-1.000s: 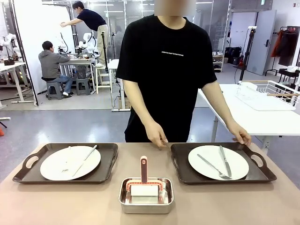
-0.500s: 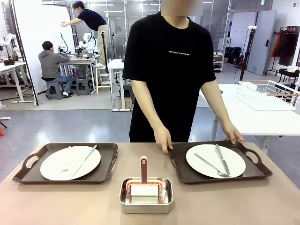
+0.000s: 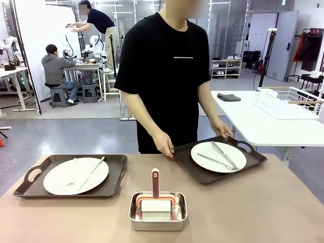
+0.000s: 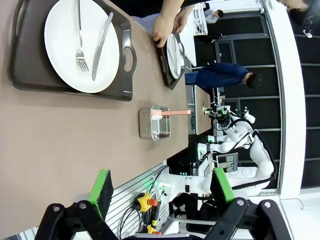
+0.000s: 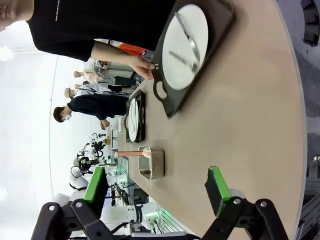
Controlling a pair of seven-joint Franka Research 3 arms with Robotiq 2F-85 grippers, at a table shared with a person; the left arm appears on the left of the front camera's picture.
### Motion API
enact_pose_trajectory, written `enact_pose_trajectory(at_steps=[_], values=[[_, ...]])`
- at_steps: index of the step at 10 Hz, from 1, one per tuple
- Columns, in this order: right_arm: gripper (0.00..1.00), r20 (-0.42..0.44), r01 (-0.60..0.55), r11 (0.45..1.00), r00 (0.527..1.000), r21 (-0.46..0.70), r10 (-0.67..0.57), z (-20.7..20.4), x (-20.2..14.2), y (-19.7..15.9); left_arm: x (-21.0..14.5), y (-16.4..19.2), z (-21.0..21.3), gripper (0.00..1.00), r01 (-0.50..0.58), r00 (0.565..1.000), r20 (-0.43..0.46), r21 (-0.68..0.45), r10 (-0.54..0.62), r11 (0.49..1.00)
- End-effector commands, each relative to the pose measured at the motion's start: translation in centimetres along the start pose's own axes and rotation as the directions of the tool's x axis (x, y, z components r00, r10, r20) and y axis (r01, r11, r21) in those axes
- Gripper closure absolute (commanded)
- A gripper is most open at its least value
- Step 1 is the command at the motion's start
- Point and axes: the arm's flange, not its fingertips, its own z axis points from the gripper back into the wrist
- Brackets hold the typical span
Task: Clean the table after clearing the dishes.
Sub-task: When the left (or right) Handle tray is removed, use the left hand (or right hand) to clean the left (or right) side of the table with the Lint Roller.
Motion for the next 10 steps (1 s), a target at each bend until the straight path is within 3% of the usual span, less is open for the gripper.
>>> enact_pose_trajectory(at_steps=[1, 10], values=[[0.00, 0.002, -0.005, 1.000, 1.000, 0.002, 0.005, 0.07, -0.10, 0.25, -0.04, -0.03, 0.15, 0.00, 0.002, 1.000, 0.005, 0.000, -0.002, 1.000], [0.00, 0.002, -0.005, 1.000, 1.000, 0.002, 0.005, 0.07, -0.10, 0.25, -0.04, -0.03, 0.15, 0.00, 0.002, 1.000, 0.005, 0.000, -0.002, 1.000]])
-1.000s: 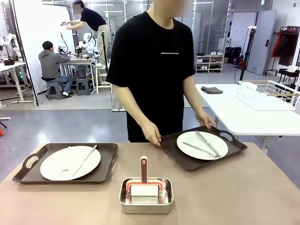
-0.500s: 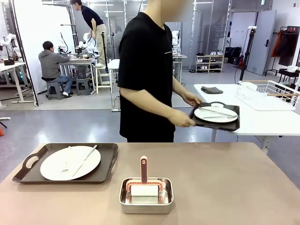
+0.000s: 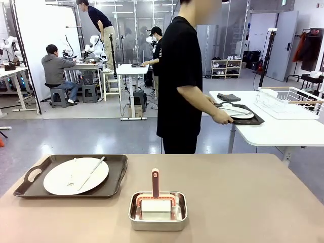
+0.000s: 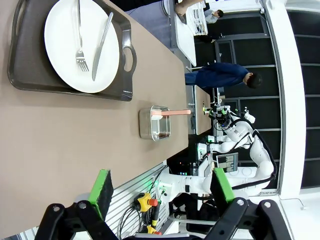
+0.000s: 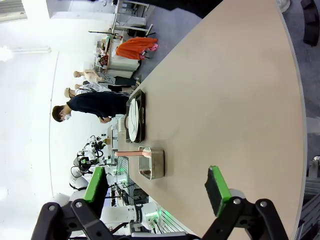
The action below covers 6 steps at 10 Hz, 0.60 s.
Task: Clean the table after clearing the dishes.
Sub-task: When the left (or right) Handle tray is removed, use the left hand (or right hand) to clean the left (or right) side of the table with the Lint Roller.
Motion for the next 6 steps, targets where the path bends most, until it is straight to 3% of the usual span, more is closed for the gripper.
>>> enact_pose_trajectory(at_steps=[1, 2, 4, 5, 6], values=[[0.00, 0.002, -0.005, 1.000, 1.000, 0.002, 0.005, 0.1, -0.1, 0.3, 0.0, 0.0, 0.2, 0.00, 0.002, 1.000, 0.005, 0.000, -0.002, 1.000], [0.00, 0.000, 0.000, 1.000, 1.000, 0.000, 0.000, 0.0, 0.0, 0.0, 0.0, 0.0, 0.2, 0.00, 0.002, 1.000, 0.005, 0.000, -0.002, 1.000], [0.00, -0.142, -0.238, 0.971, 0.961, 0.006, 0.236, -2.6, 0.8, 7.1, 0.0, 0.0, 0.2, 0.00, 0.002, 1.000, 0.005, 0.000, -0.002, 1.000], [0.00, -0.219, -0.346, 0.938, 0.915, 0.004, 0.338, -5.0, 0.9, 10.5, 0.0, 0.0, 0.2, 0.00, 0.002, 1.000, 0.005, 0.000, -0.002, 1.000], [0.00, -0.306, -0.463, 0.886, 0.839, 0.031, 0.450, -7.9, 0.2, 14.0, 0.0, 0.0, 0.2, 0.00, 0.002, 1.000, 0.005, 0.000, -0.002, 1.000]])
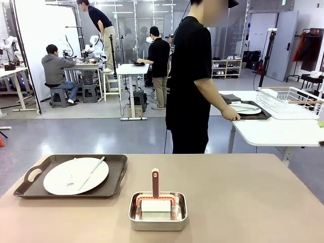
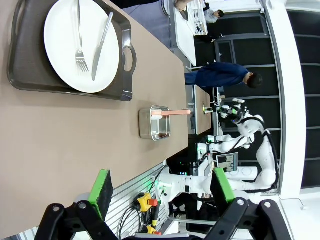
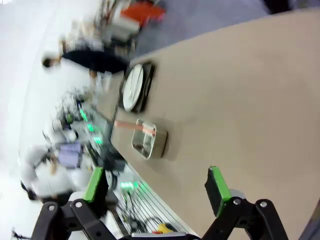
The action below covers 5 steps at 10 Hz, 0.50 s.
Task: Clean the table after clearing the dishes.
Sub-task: When the left (or right) Handle tray is removed, use the left hand (or right hand) to clean the left (or right) side of the table with the Lint Roller.
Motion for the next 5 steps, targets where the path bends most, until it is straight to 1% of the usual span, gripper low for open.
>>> enact_pose_trajectory(at_steps=[1, 2, 3, 4, 5], values=[[0.00, -0.164, -0.262, 0.965, 0.951, 0.012, 0.261, -4.9, 1.3, 5.5, 0.0, 0.0, 0.2, 0.00, 0.002, 1.000, 0.006, 0.001, -0.002, 1.000], [0.00, -0.255, -0.393, 0.919, 0.887, 0.020, 0.384, -8.2, 1.5, 8.7, 0.0, 0.0, 0.2, 0.00, 0.002, 1.000, 0.006, 0.001, -0.002, 1.000], [0.00, -0.319, -0.498, 0.867, 0.816, 0.037, 0.482, -10.5, 1.1, 11.1, 0.0, 0.0, 0.2, 0.00, 0.002, 1.000, 0.006, 0.001, -0.002, 1.000], [0.00, -0.372, -0.582, 0.813, 0.751, 0.018, 0.546, -12.7, 0.7, 13.0, 0.0, 0.0, 0.2, 0.00, 0.002, 1.000, 0.006, 0.001, -0.002, 1.000], [0.00, -0.433, -0.647, 0.762, 0.680, 0.024, 0.591, -15.1, 0.1, 14.8, 0.0, 0.0, 0.2, 0.00, 0.002, 1.000, 0.006, 0.001, -0.002, 1.000]])
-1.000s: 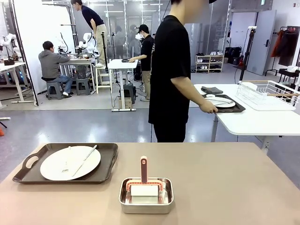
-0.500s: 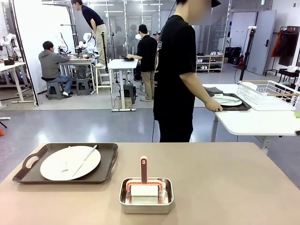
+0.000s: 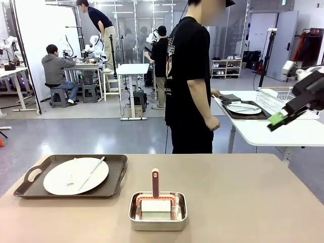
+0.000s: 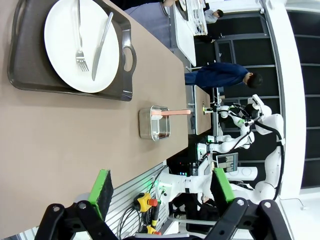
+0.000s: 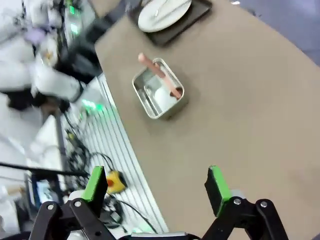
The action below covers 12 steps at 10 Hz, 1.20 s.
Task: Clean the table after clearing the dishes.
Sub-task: When the left (or right) Handle tray is removed, use the left hand (or right hand) to clean the left (or right) side of the table with the Lint Roller.
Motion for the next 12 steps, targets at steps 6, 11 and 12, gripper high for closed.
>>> enact_pose_trajectory(at_steps=[6, 11, 12], values=[[0.00, -0.426, -0.453, 0.880, 0.831, -0.147, 0.357, -15.9, 7.4, 6.4, 0.0, -0.1, 0.2, 0.00, 0.003, 1.000, 0.005, 0.001, -0.003, 1.000], [0.00, -0.563, -0.535, 0.841, 0.722, -0.085, 0.402, -22.6, 8.2, 9.5, 0.0, -0.1, 0.2, 0.00, 0.003, 1.000, 0.005, 0.001, -0.003, 1.000], [0.00, -0.555, -0.528, 0.844, 0.732, -0.096, 0.395, -22.9, 8.0, 10.0, 0.0, -0.1, 0.2, 0.00, 0.003, 1.000, 0.005, 0.001, -0.003, 1.000]])
